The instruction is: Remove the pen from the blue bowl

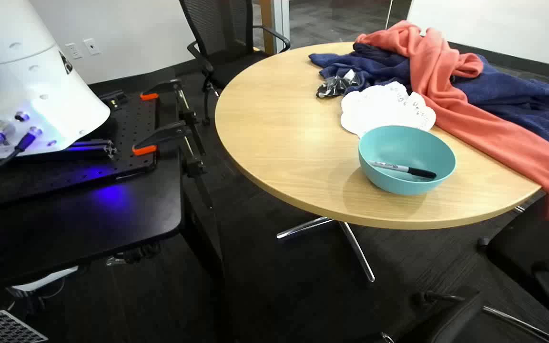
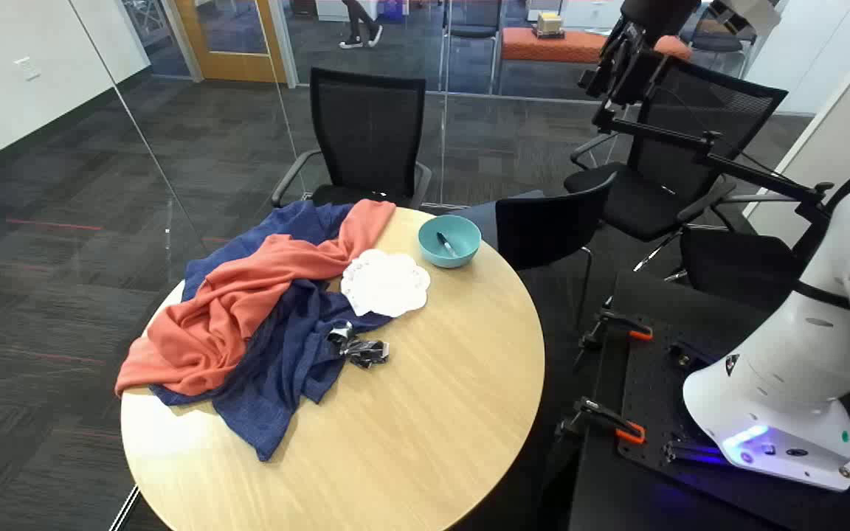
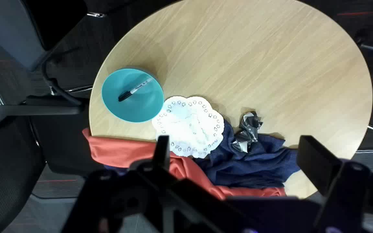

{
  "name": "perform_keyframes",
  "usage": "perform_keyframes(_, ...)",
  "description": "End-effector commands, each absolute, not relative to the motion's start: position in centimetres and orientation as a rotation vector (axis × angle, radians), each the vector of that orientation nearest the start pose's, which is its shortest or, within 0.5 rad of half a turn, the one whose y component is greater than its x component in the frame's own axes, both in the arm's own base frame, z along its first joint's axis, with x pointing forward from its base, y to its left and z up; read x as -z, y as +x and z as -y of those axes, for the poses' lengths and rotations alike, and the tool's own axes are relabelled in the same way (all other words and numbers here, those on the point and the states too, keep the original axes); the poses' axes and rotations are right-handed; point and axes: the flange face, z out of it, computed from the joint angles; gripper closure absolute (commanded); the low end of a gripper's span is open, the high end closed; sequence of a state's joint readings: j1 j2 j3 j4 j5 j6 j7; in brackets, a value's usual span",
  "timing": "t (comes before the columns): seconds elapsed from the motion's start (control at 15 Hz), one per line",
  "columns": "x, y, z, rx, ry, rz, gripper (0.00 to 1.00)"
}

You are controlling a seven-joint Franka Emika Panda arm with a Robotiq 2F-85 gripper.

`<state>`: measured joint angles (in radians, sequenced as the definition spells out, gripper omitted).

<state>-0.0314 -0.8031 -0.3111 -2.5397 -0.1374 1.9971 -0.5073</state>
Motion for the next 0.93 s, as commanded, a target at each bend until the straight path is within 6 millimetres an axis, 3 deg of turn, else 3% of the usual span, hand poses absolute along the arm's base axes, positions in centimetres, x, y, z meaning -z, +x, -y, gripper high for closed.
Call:
perform_keyframes(0.0,-53.5,31.6,13.7,0.398,-3.092,0.423,0.00)
perform_keyframes(0.53,-53.5,31.6,13.7,0.398,-3.092,0.423,0.00)
perform_keyframes(0.87,-52.3,34.7,14.4,0.439,-3.088,0.225,0.00)
